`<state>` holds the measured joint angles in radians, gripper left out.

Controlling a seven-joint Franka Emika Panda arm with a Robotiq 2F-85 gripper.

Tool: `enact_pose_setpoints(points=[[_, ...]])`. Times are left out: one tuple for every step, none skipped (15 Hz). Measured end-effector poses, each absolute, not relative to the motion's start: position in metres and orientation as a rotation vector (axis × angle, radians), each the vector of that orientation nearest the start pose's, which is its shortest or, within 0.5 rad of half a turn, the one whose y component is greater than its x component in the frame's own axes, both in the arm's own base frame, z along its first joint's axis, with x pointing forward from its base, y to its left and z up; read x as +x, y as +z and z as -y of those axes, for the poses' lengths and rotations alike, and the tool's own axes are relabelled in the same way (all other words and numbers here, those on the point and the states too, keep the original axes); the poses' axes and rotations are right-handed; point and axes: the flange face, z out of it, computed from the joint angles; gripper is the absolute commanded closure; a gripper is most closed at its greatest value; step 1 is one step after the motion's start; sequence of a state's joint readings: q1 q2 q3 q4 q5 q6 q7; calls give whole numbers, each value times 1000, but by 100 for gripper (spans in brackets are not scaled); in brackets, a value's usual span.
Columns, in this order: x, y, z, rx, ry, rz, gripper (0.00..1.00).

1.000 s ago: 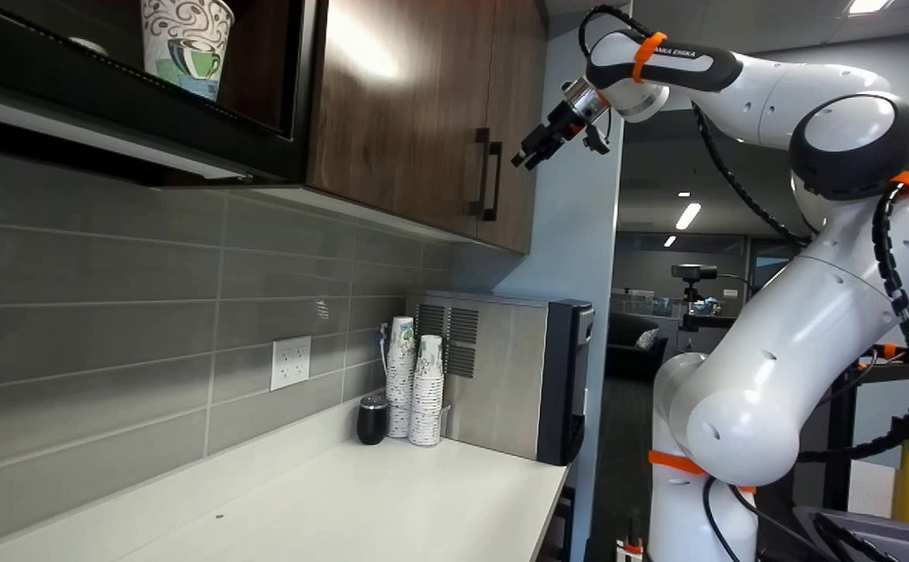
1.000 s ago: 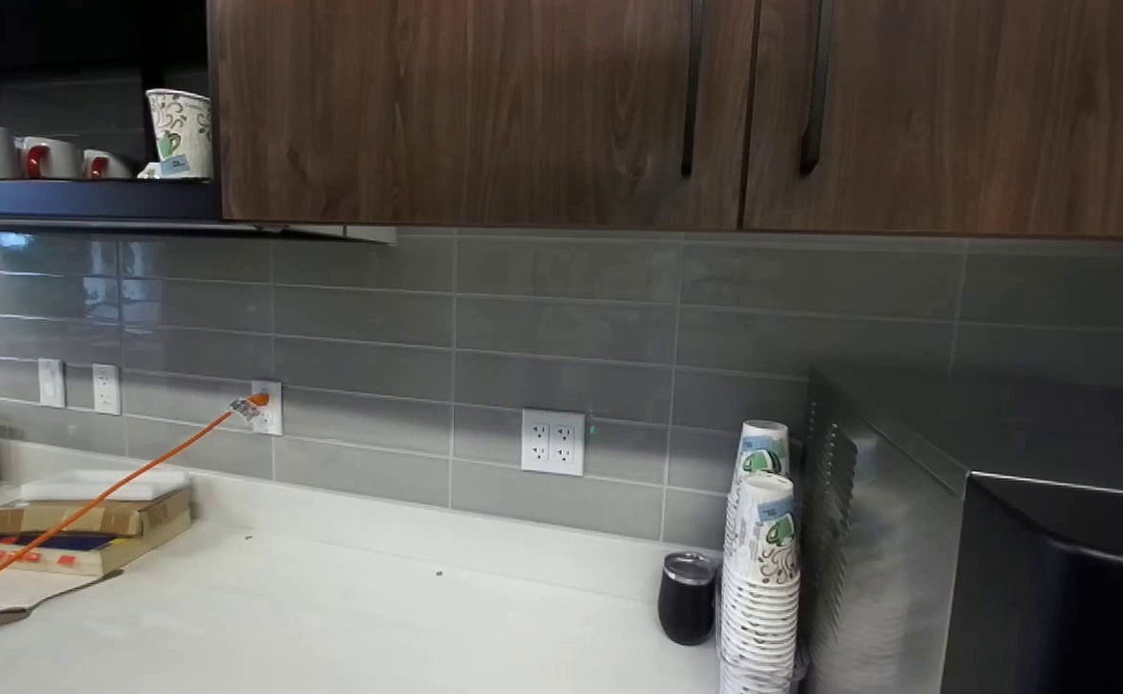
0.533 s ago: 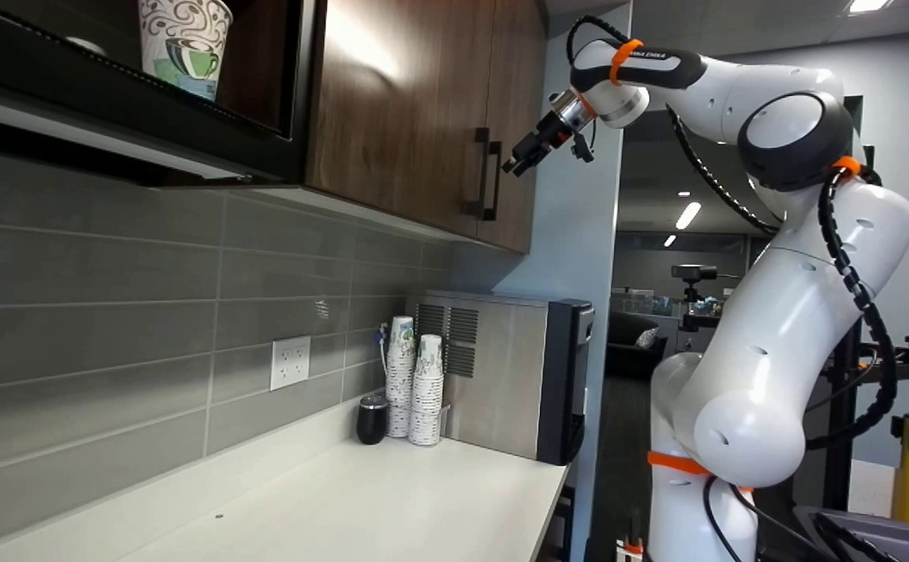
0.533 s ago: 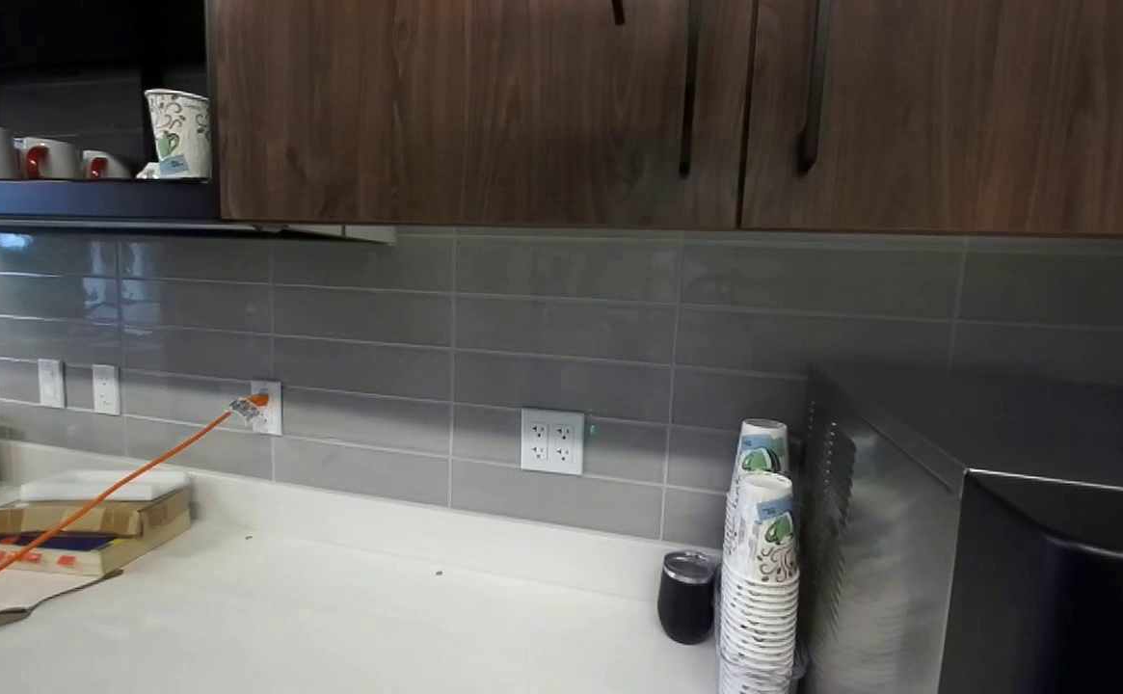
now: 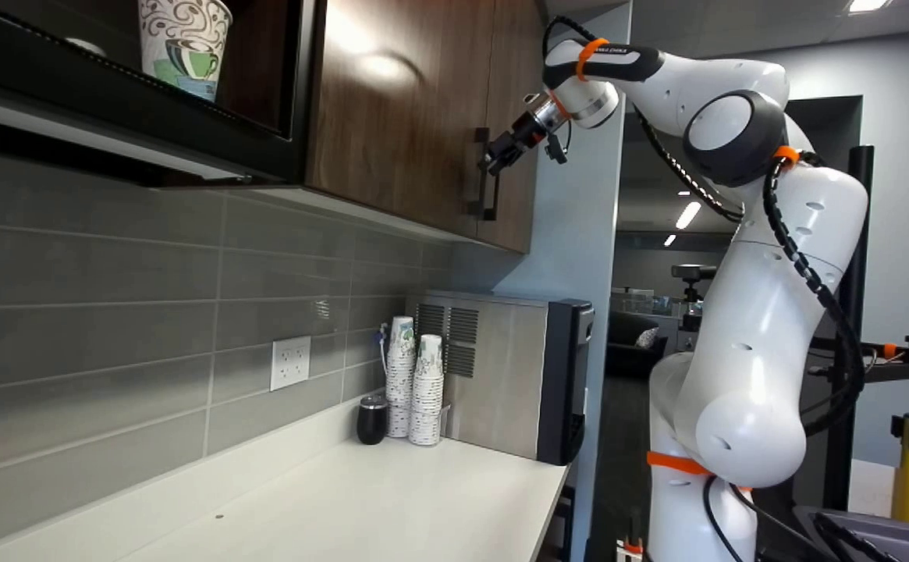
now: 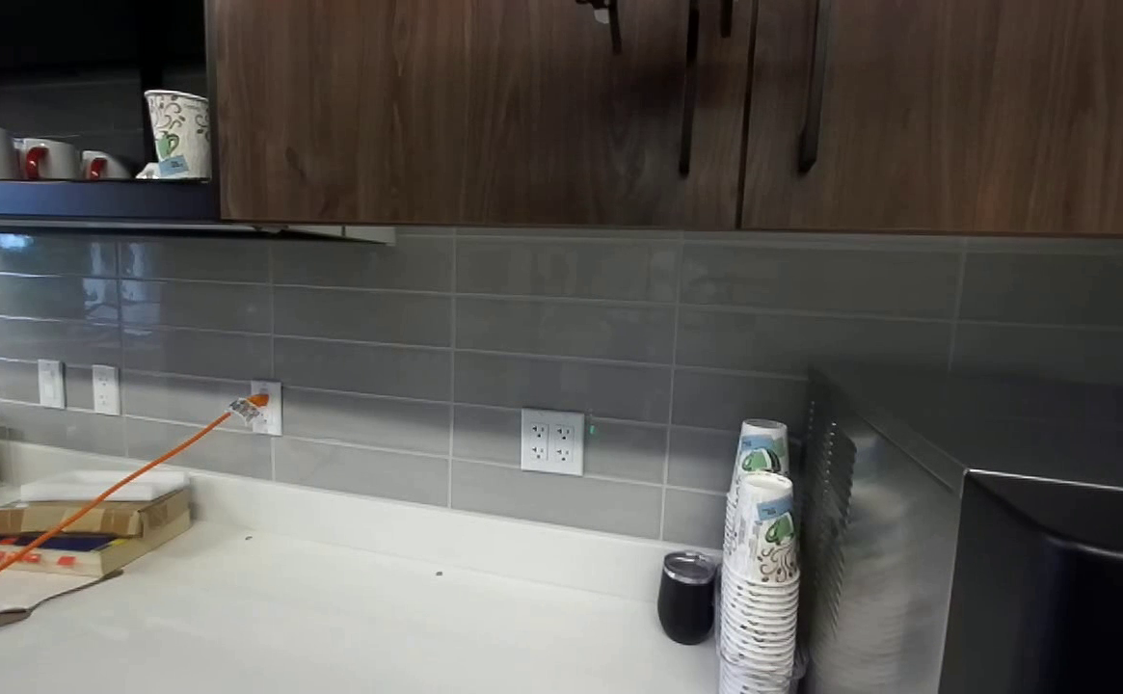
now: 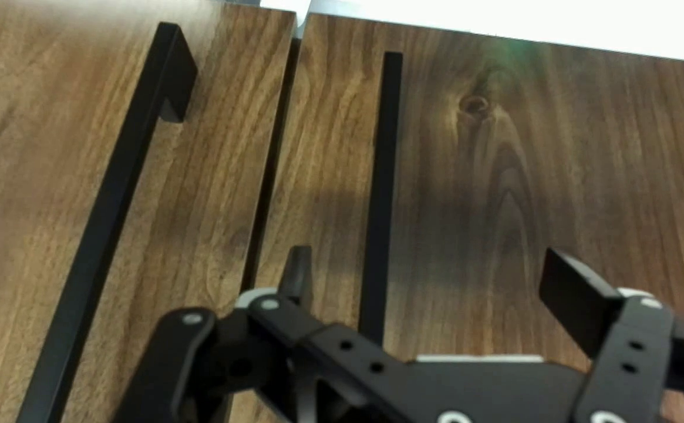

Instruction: Open and close the left cabinet door

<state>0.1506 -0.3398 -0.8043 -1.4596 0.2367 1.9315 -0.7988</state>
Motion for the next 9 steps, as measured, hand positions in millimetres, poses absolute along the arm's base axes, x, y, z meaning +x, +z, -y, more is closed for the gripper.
enact_pose_setpoints(points=[[324, 835, 366, -2948, -1332, 113, 3], [327, 834, 368, -2944, -1333, 106, 26], [329, 832, 370, -2938, -1333, 100, 28], [332, 831, 370, -2935, -1332, 94, 30], [334, 830, 371, -2932, -1332, 91, 39], [335, 828, 373, -2929, -1333, 89, 47], [336, 827, 374, -2927, -1331, 86, 55], [336, 826, 376, -2928, -1330, 82, 63], [336, 825, 378, -2928, -1331, 78, 70]])
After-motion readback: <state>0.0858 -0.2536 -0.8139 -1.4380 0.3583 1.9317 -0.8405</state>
